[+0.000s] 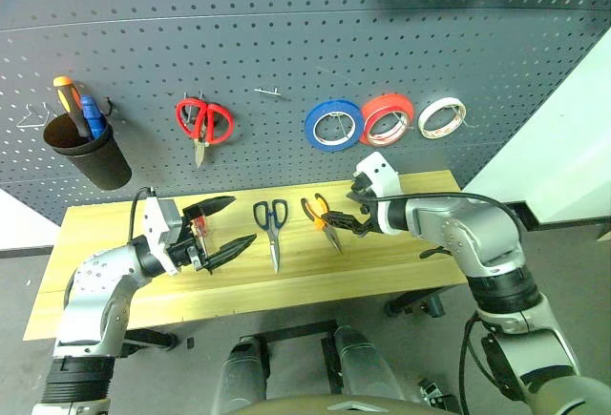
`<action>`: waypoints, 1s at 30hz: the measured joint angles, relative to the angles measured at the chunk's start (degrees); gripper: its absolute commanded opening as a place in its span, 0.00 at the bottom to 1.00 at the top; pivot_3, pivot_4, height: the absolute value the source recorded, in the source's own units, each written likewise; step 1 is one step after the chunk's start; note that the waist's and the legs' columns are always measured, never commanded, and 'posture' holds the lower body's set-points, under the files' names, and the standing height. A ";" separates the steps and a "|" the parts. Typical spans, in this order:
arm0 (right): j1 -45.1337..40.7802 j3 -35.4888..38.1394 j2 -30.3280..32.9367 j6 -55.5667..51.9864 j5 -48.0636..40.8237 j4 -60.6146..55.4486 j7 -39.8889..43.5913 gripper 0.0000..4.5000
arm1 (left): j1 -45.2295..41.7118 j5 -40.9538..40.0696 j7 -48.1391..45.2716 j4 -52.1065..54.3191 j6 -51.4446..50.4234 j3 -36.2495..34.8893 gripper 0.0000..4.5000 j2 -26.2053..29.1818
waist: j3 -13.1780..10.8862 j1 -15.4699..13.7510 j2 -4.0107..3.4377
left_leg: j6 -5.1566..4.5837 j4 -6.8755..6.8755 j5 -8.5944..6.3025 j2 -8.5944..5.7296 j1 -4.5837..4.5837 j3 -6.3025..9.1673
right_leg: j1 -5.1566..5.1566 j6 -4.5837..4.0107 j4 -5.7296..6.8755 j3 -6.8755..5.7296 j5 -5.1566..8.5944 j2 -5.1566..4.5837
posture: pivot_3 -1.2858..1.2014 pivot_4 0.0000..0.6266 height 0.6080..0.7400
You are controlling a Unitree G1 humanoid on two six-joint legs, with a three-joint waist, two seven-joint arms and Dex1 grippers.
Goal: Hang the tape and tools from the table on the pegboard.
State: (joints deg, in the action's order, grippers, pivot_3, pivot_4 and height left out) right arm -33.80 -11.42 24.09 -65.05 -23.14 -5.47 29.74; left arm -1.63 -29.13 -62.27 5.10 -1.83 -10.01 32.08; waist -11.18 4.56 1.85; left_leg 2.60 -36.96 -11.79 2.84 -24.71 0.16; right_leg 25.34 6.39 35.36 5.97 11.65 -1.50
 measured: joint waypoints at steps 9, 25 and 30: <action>-9.16 -4.15 -5.30 -0.28 5.26 15.66 -1.56 0.99 | -2.12 4.36 0.77 -6.98 0.20 0.16 1.00 3.34 | -1.19 -0.70 -0.53 | 0.01 0.09 -0.01 0.02 -0.02 -0.01 | 0.09 -0.07 -0.09 0.00 0.03 -0.04 | 0.56 0.44 1.00; -16.70 -4.36 -12.36 5.38 14.41 33.74 -7.05 0.99 | -3.99 7.89 3.36 -9.46 -0.71 4.13 1.00 2.65 | -6.94 -2.40 -0.61 | -0.02 0.45 0.01 0.01 -0.74 0.02 | 1.40 -0.36 0.80 -0.01 0.46 0.07 | 0.58 0.63 1.00; -18.32 -3.79 -12.38 6.92 16.00 34.96 -6.98 0.99 | -4.31 7.88 4.33 -8.63 -1.70 4.30 1.00 2.40 | -7.77 -2.40 -0.58 | -0.02 0.64 0.01 -0.02 -0.77 0.00 | 1.44 -0.26 0.74 -0.01 0.54 0.03 | 0.58 0.63 1.00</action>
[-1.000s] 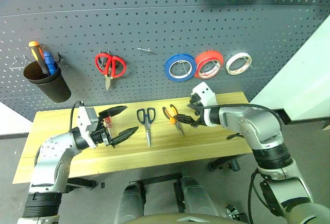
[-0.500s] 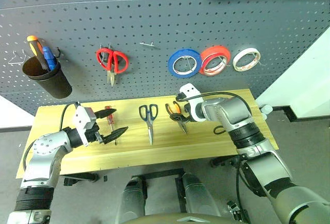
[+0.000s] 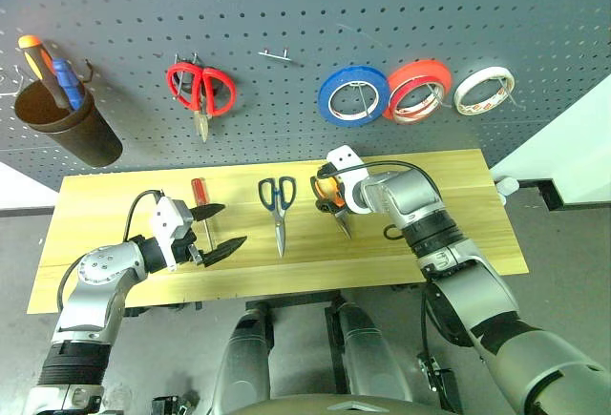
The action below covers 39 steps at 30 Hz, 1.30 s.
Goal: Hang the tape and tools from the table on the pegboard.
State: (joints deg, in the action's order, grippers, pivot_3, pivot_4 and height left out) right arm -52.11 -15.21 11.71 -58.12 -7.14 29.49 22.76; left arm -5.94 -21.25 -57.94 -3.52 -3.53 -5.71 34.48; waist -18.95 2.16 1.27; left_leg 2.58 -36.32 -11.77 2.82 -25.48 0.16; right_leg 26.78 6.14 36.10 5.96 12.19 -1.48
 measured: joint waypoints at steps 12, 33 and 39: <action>-3.26 2.34 -4.53 3.71 2.37 10.73 -1.81 0.99 | -0.07 -0.20 1.60 2.57 -2.10 0.13 1.00 -0.22 | -0.75 0.20 -0.02 | 0.00 0.31 0.00 0.01 0.00 0.01 | 0.18 -0.04 0.02 -0.03 0.08 0.03 | 0.58 0.65 1.00; -6.61 2.03 -6.52 5.56 7.54 16.45 -2.01 0.87 | -1.19 -2.75 -4.47 3.49 -0.92 0.46 1.00 1.05 | -0.95 0.20 -0.04 | 0.01 0.38 0.00 0.01 0.00 0.01 | 0.20 -0.22 -0.04 -0.04 0.21 0.00 | 0.58 0.62 1.00; -6.62 1.23 -6.40 5.72 9.00 16.62 -0.49 0.59 | -1.51 -1.78 -5.13 2.72 0.00 0.62 1.00 1.05 | -0.94 0.34 -0.03 | 0.01 0.46 0.00 0.01 0.00 -0.01 | 0.23 -0.25 -0.06 -0.04 0.24 0.01 | 0.57 0.60 1.00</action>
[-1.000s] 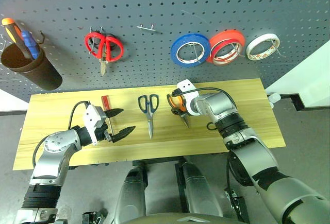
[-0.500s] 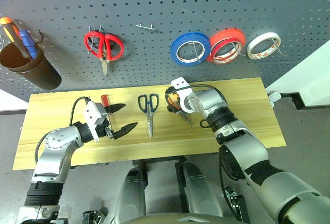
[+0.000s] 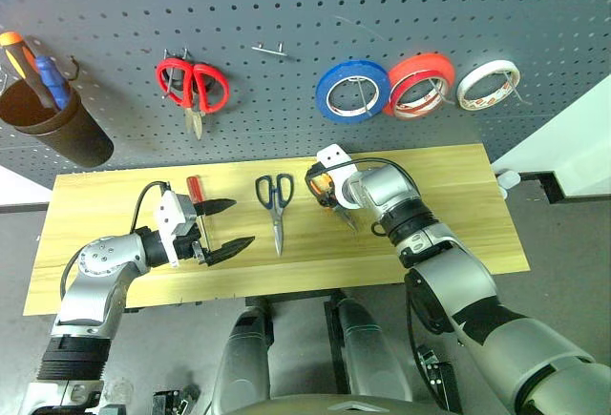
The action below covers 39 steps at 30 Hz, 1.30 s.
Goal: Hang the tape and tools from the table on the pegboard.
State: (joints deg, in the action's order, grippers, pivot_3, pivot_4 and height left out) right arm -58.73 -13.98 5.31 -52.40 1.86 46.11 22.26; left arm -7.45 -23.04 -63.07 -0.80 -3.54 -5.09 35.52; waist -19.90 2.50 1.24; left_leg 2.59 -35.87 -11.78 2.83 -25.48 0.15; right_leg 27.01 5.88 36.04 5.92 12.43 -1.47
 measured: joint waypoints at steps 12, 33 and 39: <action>1.22 -3.20 2.23 -3.13 2.10 -4.36 6.74 0.59 | -1.25 -0.02 -2.79 -3.40 3.09 1.64 1.00 -1.08 | 0.06 -0.16 0.07 | 0.01 0.04 0.01 0.00 -0.13 0.01 | 0.12 -0.02 0.02 -0.03 0.00 0.01 | 0.56 0.47 1.00; 15.35 17.49 15.85 -32.58 -23.08 -64.20 17.96 0.58 | -4.96 -11.94 -7.23 -0.83 0.08 -2.77 1.00 -3.35 | 4.97 0.12 0.82 | 0.23 -0.31 0.14 0.00 -0.85 0.07 | 0.15 0.51 -0.83 -0.23 -0.79 -0.02 | 0.53 0.15 1.00; 13.30 20.23 18.34 -32.09 -29.68 -65.15 20.07 0.58 | -3.76 -16.41 -5.41 7.06 -4.01 -4.00 1.00 -3.28 | 7.14 0.57 0.84 | 0.23 -0.38 0.15 0.00 -0.73 0.03 | -0.04 0.67 -0.89 -0.20 -0.91 -0.02 | 0.55 0.11 1.00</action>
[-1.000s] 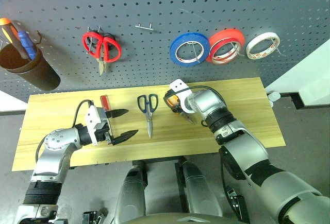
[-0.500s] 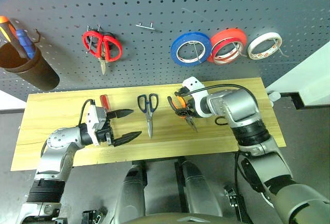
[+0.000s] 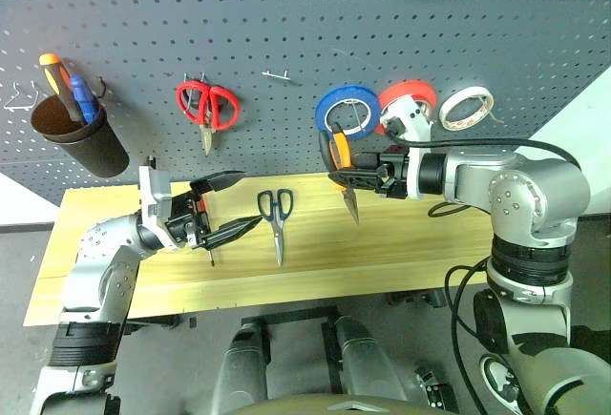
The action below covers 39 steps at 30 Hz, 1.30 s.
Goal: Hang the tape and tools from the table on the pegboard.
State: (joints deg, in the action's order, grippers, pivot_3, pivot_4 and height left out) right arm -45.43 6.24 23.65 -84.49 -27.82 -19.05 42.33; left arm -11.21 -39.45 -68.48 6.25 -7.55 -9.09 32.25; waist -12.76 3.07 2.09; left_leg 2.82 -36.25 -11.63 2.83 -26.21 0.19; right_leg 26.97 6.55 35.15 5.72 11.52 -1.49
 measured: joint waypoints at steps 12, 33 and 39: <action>-9.51 3.15 -0.35 5.61 -6.44 6.11 -1.54 0.58 | 3.98 -8.27 11.07 15.04 -6.86 -8.84 1.00 1.92 | 3.61 -1.00 0.08 | 0.00 -0.03 0.00 0.03 0.89 -0.01 | -0.90 -0.26 -0.07 0.00 0.08 0.03 | 0.59 0.05 1.00; -21.70 0.43 -13.27 31.28 -0.43 27.30 -15.97 0.58 | -0.34 -11.24 18.73 7.60 -9.45 -18.11 1.00 5.03 | 5.67 -2.41 -0.10 | 0.01 0.25 0.00 0.06 1.86 -0.01 | -1.70 -0.38 -0.13 0.00 0.07 0.11 | 0.60 0.03 1.00; -23.29 -0.79 -16.52 38.80 2.50 31.93 -19.67 0.58 | 0.77 -9.47 16.88 4.34 -8.70 -19.50 1.00 6.03 | 5.73 -2.53 -0.01 | 0.01 0.24 -0.01 0.06 1.84 -0.04 | -1.70 -0.38 -0.16 0.00 0.07 0.08 | 0.60 0.04 1.00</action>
State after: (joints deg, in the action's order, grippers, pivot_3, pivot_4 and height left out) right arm -68.72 5.45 7.13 -45.70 -25.32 12.88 22.66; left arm -10.44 -48.91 -51.60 10.59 -16.25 -28.59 38.28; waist -7.03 0.54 2.07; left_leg 2.83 -36.01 -11.63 2.89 -24.37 0.14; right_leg 25.27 6.17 34.99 5.71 11.59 -1.41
